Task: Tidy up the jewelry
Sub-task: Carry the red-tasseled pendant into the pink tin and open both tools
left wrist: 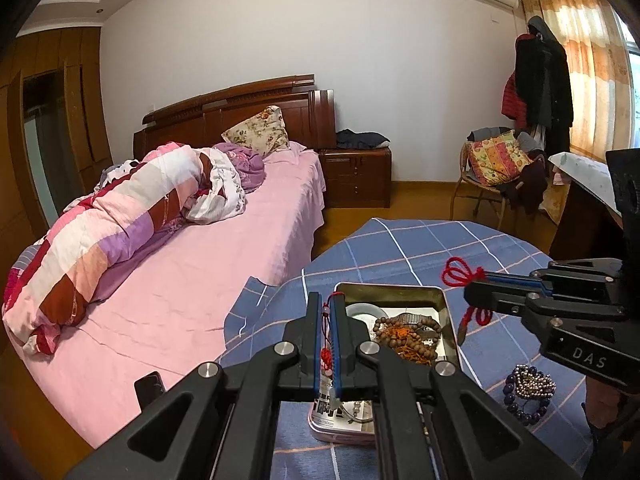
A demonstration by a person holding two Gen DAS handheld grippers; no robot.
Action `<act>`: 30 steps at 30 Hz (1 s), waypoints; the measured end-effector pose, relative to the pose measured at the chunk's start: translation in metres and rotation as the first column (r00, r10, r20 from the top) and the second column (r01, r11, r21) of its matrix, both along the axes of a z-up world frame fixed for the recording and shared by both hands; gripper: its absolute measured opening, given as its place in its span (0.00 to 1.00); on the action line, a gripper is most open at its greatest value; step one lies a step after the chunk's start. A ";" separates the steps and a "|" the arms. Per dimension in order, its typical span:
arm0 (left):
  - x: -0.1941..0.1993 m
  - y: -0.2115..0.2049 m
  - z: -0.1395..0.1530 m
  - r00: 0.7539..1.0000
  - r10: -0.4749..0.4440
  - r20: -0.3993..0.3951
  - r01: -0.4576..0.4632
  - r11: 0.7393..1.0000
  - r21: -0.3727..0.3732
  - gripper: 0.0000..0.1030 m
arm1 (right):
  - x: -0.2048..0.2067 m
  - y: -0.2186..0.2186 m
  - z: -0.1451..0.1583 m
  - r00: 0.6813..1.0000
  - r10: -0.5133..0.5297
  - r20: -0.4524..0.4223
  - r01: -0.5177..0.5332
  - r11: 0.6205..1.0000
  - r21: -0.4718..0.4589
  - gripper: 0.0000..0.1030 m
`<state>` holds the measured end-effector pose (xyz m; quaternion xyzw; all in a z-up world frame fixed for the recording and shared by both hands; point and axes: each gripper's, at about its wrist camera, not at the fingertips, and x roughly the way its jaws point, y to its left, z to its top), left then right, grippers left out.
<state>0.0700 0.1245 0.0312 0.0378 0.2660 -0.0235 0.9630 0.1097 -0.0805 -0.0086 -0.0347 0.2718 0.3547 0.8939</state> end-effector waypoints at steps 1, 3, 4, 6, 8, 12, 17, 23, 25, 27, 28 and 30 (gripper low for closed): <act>0.000 -0.001 -0.001 1.000 -0.004 -0.002 0.004 1.000 0.000 0.03 | 0.000 0.001 -0.001 1.000 0.000 -0.002 0.000 1.000 -0.001 0.08; 0.001 -0.003 -0.002 1.000 -0.007 -0.006 0.007 1.000 0.002 0.03 | 0.001 0.001 -0.003 1.000 0.000 -0.008 0.000 1.000 -0.002 0.08; 0.001 -0.004 -0.004 1.000 -0.010 -0.009 0.010 1.000 0.002 0.03 | 0.001 0.002 -0.004 1.000 0.001 -0.011 -0.001 1.000 -0.002 0.08; 0.002 -0.006 -0.006 1.000 -0.012 -0.016 0.012 1.000 0.004 0.03 | 0.002 0.003 -0.006 1.000 0.001 -0.018 -0.001 1.000 -0.003 0.08; 0.003 -0.007 -0.009 1.000 -0.014 -0.022 0.014 1.000 0.003 0.03 | 0.002 0.003 -0.007 1.000 0.002 -0.022 -0.002 1.000 -0.004 0.08; 0.007 -0.007 -0.014 0.999 -0.015 -0.034 0.015 1.000 0.003 0.03 | 0.002 0.005 -0.011 1.000 0.002 -0.030 -0.003 1.000 -0.008 0.08; 0.009 -0.008 -0.023 0.999 -0.010 -0.052 0.011 1.000 0.006 0.03 | 0.004 0.008 -0.019 0.999 0.004 -0.049 -0.005 1.000 -0.017 0.08; 0.011 -0.009 -0.036 0.997 -0.004 -0.081 0.004 1.000 0.009 0.03 | 0.010 0.012 -0.032 0.997 0.007 -0.081 -0.011 0.999 -0.042 0.08; 0.013 -0.009 -0.042 0.995 -0.004 -0.099 0.005 1.000 0.009 0.03 | 0.012 0.012 -0.038 0.995 0.010 -0.098 -0.015 0.999 -0.048 0.08; 0.014 -0.009 -0.049 0.993 -0.005 -0.116 0.007 1.000 0.011 0.03 | 0.013 0.011 -0.044 0.994 0.009 -0.111 -0.015 0.998 -0.059 0.09; 0.014 -0.010 -0.052 0.992 -0.007 -0.122 0.009 1.000 0.011 0.03 | 0.013 0.010 -0.047 0.993 0.008 -0.117 -0.016 0.998 -0.061 0.09; 0.013 -0.012 -0.057 0.991 -0.011 -0.135 0.013 1.000 0.015 0.03 | 0.014 0.009 -0.052 0.992 0.005 -0.129 -0.014 0.998 -0.069 0.09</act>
